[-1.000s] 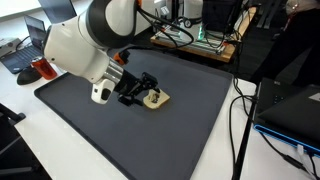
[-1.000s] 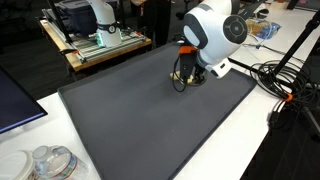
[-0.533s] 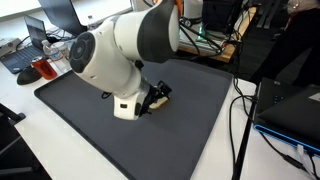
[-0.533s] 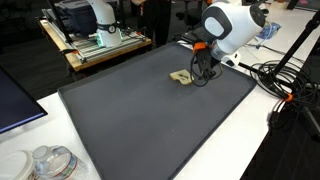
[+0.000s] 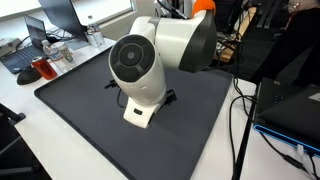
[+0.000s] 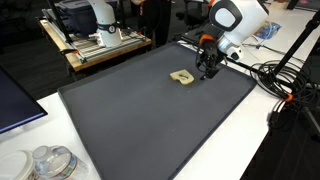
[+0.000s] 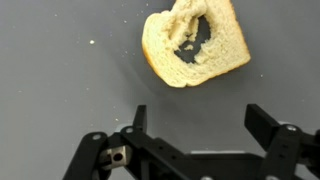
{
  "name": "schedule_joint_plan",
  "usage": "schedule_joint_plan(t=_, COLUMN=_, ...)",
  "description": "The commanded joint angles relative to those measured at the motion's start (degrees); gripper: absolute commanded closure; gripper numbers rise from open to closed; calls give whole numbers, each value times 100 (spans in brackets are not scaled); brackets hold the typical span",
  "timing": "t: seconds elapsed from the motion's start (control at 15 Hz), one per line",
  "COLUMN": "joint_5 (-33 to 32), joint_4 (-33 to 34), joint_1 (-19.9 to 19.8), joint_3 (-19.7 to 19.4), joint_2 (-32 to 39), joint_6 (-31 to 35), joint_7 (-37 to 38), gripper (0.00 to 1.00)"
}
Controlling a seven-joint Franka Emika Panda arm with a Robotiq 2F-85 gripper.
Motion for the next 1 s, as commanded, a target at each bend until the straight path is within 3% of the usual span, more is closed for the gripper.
schedule_joint_plan(t=0.0, joint_5=-447, joint_4=-88, joint_1=382, joint_3=-414, joint_2=-71, joint_6=108, joint_7=824, gripper=0)
schedule_joint_plan(t=0.93, joint_5=-969, joint_4=-577, joint_1=1569, joint_3=-1408, joint_2=-333, joint_6=241, joint_7=4299, gripper=0)
